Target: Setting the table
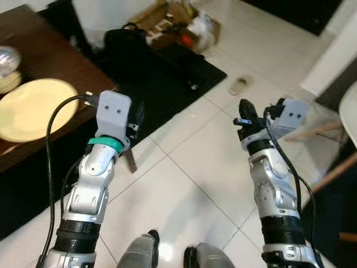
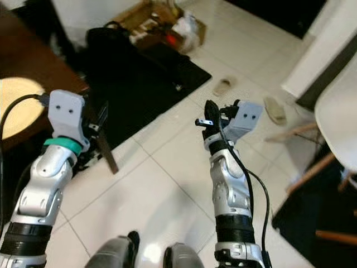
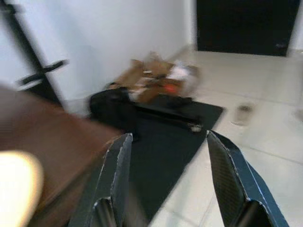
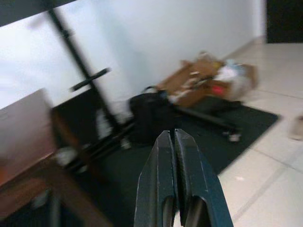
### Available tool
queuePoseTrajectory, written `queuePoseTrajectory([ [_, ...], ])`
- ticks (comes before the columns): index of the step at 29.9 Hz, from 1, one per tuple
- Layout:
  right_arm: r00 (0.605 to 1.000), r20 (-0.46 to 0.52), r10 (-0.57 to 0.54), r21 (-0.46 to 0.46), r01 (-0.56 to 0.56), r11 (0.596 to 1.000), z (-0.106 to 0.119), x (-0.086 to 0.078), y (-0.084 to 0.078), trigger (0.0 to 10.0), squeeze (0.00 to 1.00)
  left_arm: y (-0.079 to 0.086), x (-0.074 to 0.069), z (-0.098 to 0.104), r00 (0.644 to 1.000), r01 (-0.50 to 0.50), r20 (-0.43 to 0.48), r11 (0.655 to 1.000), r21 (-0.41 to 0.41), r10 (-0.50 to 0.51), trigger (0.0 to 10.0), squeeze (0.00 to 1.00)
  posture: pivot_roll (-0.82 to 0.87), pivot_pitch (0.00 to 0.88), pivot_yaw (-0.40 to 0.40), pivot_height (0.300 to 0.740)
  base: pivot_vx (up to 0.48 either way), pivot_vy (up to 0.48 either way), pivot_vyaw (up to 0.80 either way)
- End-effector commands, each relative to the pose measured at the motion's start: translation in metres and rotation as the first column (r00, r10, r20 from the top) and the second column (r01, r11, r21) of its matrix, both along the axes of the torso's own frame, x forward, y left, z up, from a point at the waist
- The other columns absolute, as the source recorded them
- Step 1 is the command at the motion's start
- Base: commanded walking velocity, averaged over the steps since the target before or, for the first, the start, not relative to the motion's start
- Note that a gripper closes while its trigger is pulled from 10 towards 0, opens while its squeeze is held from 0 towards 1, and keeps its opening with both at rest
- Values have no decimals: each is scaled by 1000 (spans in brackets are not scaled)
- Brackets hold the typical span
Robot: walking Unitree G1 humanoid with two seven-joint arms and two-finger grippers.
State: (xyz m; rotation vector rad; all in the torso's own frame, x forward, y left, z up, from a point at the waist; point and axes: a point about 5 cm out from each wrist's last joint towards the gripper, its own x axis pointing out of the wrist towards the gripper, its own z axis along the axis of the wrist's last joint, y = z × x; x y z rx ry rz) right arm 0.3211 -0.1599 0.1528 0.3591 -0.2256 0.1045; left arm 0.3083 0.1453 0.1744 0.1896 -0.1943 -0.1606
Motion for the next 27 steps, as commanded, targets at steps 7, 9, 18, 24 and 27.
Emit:
queuePoseTrajectory([
  [7,999,-29,-13,3,14,1000,-7,-3,-4,10000,0,-3,-1,-4,1000,4,-23,1000,1,-4,10000,0,68,61,17,740,0,0,800],
  [9,999,-29,-14,3,14,1000,-6,-3,-4,10000,0,-3,-1,-4,1000,3,-23,1000,1,-3,10000,0,68,61,18,740,0,0,800],
  [18,999,-34,-16,3,17,1000,-8,-5,-4,10000,0,-3,-1,-4,1000,2,-27,1000,1,-2,10000,0,66,63,19,740,0,0,800],
  [24,999,-34,-23,4,23,1000,-8,-4,-5,10000,0,-4,0,-3,1000,2,-24,1000,1,-2,10000,0,65,62,22,740,0,0,800],
  [27,999,-34,-26,4,27,1000,-8,-4,-5,10000,0,-4,1,-3,1000,1,-24,1000,1,-1,10000,0,64,61,22,740,0,0,800],
])
